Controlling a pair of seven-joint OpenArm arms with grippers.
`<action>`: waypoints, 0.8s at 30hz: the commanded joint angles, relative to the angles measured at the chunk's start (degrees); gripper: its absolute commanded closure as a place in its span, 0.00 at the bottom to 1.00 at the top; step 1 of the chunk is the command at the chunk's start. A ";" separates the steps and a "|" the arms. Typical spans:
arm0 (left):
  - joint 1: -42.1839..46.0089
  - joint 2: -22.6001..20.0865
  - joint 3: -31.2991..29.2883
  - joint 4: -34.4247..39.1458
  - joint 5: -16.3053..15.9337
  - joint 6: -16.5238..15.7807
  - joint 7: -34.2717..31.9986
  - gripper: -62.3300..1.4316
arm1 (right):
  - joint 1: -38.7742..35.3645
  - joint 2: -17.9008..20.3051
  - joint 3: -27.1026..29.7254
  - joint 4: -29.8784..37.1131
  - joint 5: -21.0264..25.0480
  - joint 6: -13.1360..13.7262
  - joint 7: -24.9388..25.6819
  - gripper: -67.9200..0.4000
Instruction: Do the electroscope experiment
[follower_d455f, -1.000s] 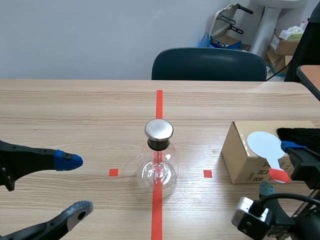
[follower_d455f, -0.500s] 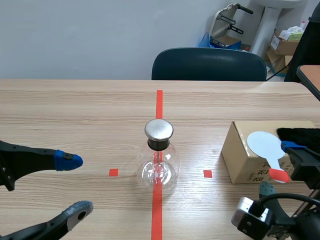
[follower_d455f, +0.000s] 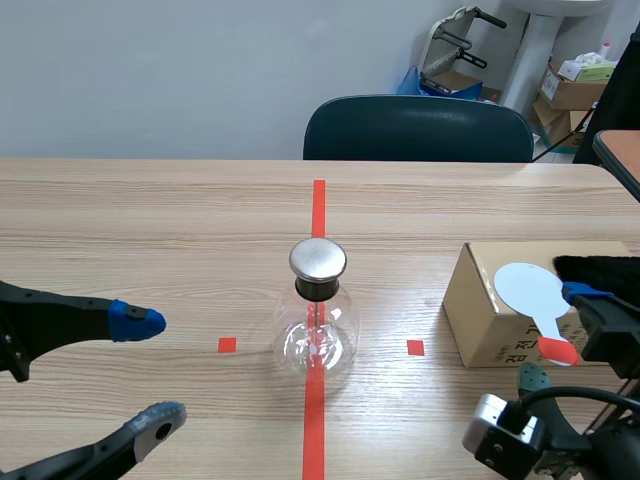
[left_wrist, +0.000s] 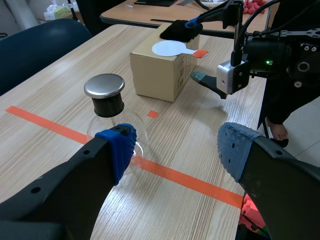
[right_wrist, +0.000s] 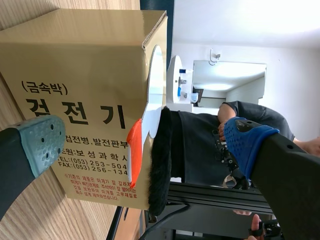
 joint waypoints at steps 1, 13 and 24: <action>0.11 0.31 0.17 1.16 -0.13 0.13 -1.01 0.39 | 0.66 0.44 0.07 0.37 0.39 -0.59 0.00 0.00; 0.11 0.33 0.17 1.16 -0.13 0.13 -1.01 0.39 | 0.68 0.44 0.07 0.37 0.37 -0.59 0.20 0.00; 0.11 2.54 0.17 1.14 0.13 0.11 2.03 0.39 | -1.53 0.50 -0.22 0.57 1.55 -0.57 1.07 0.00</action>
